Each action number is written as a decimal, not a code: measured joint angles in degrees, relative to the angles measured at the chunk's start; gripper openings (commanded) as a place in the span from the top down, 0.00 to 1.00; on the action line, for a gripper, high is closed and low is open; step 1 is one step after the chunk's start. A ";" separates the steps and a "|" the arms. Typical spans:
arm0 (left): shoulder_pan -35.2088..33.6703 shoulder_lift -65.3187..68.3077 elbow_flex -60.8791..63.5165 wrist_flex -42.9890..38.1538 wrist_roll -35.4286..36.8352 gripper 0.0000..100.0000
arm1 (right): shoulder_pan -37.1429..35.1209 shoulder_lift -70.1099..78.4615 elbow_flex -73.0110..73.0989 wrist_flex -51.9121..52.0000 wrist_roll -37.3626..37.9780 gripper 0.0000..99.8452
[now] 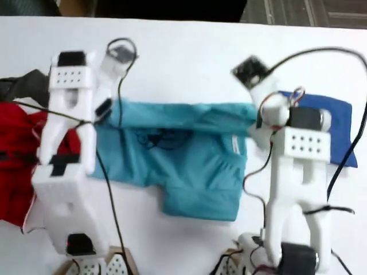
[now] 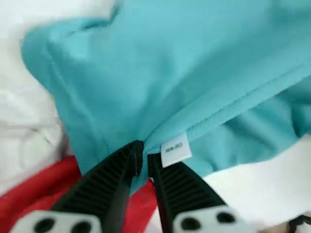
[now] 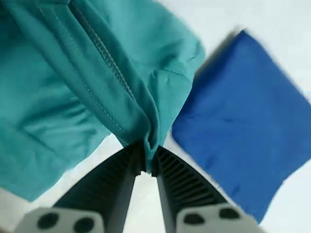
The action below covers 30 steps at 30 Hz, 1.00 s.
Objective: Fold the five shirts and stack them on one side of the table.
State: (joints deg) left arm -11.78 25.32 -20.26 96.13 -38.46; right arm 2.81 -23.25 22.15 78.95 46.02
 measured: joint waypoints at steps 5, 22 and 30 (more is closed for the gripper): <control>-0.35 -8.26 18.64 -6.77 -1.76 0.97 | 0.00 -9.14 14.07 0.00 3.78 0.98; -0.88 -12.66 39.38 -16.35 -2.11 0.97 | 0.00 -36.04 37.27 -1.49 5.27 0.98; -3.87 -20.04 38.95 -10.02 -5.10 0.97 | 0.00 -41.85 39.12 4.66 11.16 0.98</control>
State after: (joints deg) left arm -15.65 5.27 18.68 86.11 -43.56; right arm 2.81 -65.10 61.27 83.60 57.19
